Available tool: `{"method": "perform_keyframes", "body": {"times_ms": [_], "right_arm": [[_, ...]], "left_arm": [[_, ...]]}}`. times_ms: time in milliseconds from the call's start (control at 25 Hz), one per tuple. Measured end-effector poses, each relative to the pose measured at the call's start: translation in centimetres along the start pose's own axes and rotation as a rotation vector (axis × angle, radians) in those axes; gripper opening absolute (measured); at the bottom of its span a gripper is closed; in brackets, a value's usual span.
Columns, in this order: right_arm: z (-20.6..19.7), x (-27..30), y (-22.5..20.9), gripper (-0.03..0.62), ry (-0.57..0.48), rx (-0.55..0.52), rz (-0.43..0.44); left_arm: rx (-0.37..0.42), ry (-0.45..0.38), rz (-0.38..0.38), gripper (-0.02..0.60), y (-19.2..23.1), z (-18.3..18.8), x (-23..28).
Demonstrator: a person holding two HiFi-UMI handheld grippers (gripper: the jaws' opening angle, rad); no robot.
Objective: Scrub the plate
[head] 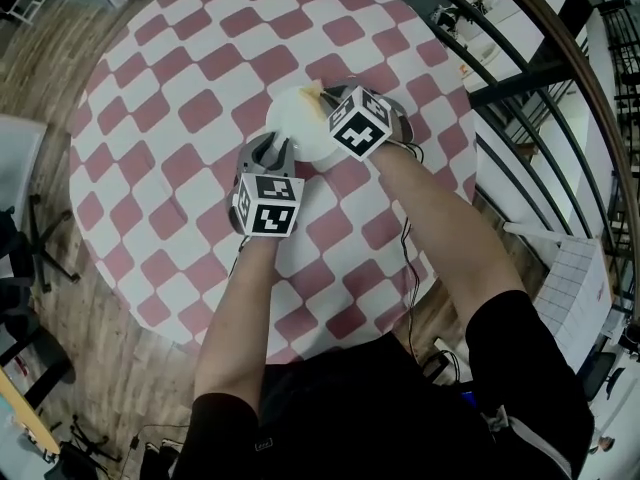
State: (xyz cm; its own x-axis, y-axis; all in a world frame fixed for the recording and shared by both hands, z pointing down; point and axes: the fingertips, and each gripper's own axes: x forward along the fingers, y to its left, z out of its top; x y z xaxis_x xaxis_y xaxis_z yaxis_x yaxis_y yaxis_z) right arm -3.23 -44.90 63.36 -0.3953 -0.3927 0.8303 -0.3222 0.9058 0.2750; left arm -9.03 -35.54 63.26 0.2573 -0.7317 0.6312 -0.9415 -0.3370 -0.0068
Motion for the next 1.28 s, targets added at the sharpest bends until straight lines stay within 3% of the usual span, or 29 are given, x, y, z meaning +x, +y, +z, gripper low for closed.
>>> {"method": "perform_keyframes", "body": {"times_ms": [120,200,280,360,400,480,720,920,1000,1120,1280], "right_arm": [[0.9,0.7,-3.2,0.029,0.008,0.022,-0.138],[1.4,-0.1,-4.0,0.029,-0.036,0.087,-0.171],[3.1,-1.7,-1.6,0.029,-0.119,0.115,-0.077],[4.7,-2.4,3.3,0.029,-0.159,0.077,0.097],[5.1,-2.3,5.5,0.029,-0.152,0.045,0.168],[4.4,-1.3,8.1,0.029,-0.094,-0.018,0.217],[1.9,0.2,6.0,0.029,-0.031,-0.065,0.144],[-1.5,-0.8,1.3,0.029,0.015,-0.007,0.05],[-2.8,-1.6,-0.9,0.029,0.057,0.002,-0.025],[-5.0,-3.7,-3.5,0.029,0.083,0.11,-0.107],[-4.8,-7.5,-4.1,0.029,0.023,0.2,-0.139]], "left_arm": [[-0.003,-0.002,-0.002,0.087,0.2,0.0,0.1],[-0.011,0.005,-0.008,0.087,0.1,-0.2,0.3],[-0.014,0.013,-0.014,0.087,0.1,-0.2,0.4],[-0.015,0.018,-0.014,0.088,0.3,-0.3,0.4],[-0.015,0.02,-0.012,0.088,0.3,-0.4,0.4],[-0.013,0.02,-0.011,0.089,0.2,-0.5,0.4],[0.007,0.007,-0.005,0.089,0.2,-0.1,0.3],[0.028,-0.005,0.009,0.089,0.3,-0.1,0.3],[0.032,-0.006,-0.004,0.089,0.3,-0.1,0.4],[-0.012,-0.025,-0.035,0.091,0.5,0.0,-0.2],[-0.018,-0.076,-0.036,0.091,1.3,1.6,-2.2]]}}
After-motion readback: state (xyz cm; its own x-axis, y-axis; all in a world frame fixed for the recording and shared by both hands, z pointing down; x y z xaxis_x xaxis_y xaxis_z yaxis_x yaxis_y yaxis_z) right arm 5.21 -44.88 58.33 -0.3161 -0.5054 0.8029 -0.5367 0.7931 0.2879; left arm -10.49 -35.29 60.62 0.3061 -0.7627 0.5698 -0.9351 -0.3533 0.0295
